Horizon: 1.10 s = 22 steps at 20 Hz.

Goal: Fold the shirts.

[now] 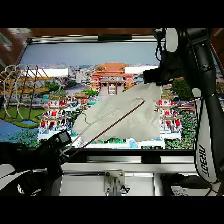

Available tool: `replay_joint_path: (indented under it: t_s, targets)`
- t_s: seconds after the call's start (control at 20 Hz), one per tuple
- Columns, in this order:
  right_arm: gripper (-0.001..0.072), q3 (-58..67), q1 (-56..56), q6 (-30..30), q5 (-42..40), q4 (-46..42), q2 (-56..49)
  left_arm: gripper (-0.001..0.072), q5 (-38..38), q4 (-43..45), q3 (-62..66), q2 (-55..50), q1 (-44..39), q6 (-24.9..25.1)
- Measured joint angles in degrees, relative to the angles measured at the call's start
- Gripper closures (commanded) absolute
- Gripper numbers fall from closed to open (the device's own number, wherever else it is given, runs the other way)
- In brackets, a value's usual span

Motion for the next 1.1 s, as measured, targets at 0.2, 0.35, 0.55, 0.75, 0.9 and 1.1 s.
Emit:
replay_joint_path:
  t_s: [0.2, 0.35, 0.55, 0.75, 0.9, 1.1]
  targets:
    - [0.0640, 0.0, -0.1, 1.5, 0.2, 2.7, 2.2, 0.0670, 6.6, 6.3, -0.6, -4.2, -2.6, -4.2]
    - [0.0640, 0.0, 0.0, 3.5, 0.3, 6.5, 3.7, 0.0670, 10.9, 8.3, -0.7, -7.9, -3.3, -5.0]
    - [0.0640, 0.0, 0.2, 4.7, 0.5, 10.3, 4.4, 0.0670, 14.0, 9.3, -0.7, -12.2, -3.8, -2.6]
    - [0.0640, 0.0, 4.9, 3.7, 0.6, 11.4, 4.7, 0.0670, 17.6, 9.6, -0.7, -16.0, -3.8, -1.2]
    - [0.0641, 0.0, 10.5, 3.4, 0.6, 11.3, 5.0, 0.0670, 19.6, 9.0, -0.7, -19.3, -3.8, -1.4]
    - [0.0640, 0.0, 17.4, 5.2, 0.7, 11.1, 5.3, 0.0670, 22.4, 7.0, -0.1, -21.4, -3.8, -3.2]
